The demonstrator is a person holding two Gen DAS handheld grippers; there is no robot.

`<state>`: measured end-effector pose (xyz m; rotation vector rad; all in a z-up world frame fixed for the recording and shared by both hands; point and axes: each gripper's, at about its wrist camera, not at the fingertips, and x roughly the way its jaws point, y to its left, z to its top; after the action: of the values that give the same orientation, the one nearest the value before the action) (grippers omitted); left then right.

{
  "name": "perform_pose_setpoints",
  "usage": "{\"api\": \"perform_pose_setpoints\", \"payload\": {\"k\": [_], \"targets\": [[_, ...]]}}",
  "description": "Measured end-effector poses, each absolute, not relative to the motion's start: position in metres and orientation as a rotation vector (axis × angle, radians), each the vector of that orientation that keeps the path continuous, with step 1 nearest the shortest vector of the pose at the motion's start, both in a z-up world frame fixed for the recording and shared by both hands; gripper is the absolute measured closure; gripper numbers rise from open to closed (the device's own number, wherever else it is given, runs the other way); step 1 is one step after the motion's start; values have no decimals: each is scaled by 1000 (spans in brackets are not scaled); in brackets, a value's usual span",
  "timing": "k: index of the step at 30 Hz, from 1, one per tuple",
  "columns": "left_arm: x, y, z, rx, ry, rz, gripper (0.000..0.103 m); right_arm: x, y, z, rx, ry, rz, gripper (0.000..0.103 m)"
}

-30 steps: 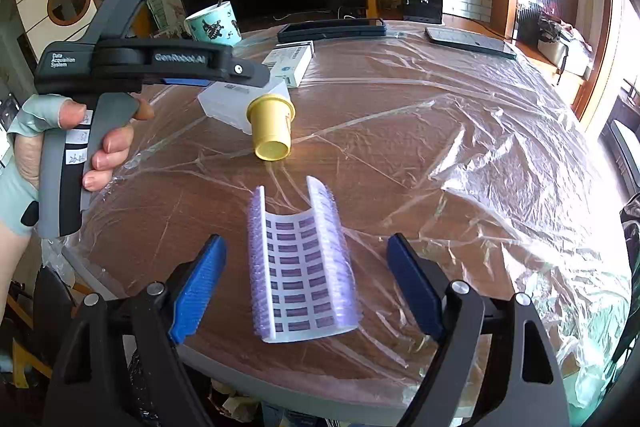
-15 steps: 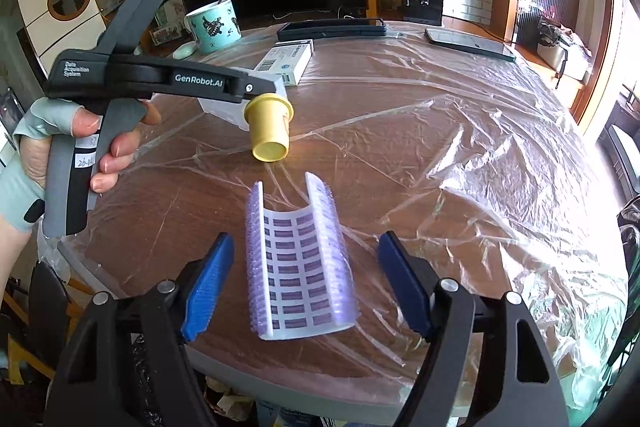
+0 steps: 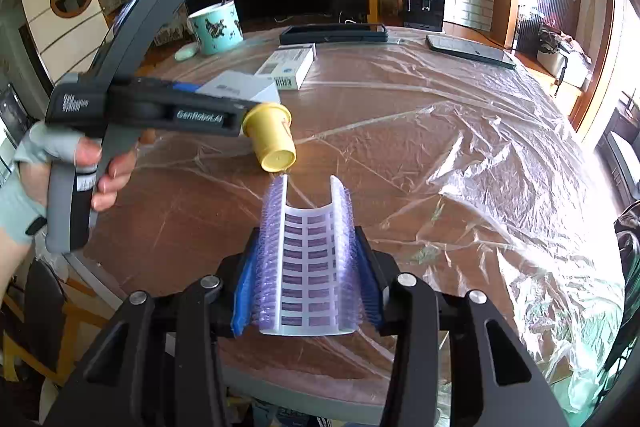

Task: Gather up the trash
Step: 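Grasp the white plastic case with the left tool while the right tool grasps the lavender curved roller clip, then carry the white case and lavender clip over to the black bin with both tools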

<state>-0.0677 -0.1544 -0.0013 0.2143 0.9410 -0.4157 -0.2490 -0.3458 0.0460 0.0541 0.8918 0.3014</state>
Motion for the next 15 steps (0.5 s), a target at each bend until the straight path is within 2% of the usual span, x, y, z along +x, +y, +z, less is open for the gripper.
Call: {"api": "perform_pose_setpoints", "payload": {"k": [15], "targets": [[-99, -138, 28, 167, 925, -424, 21, -242, -354, 65, 141, 872, 347, 60]]}}
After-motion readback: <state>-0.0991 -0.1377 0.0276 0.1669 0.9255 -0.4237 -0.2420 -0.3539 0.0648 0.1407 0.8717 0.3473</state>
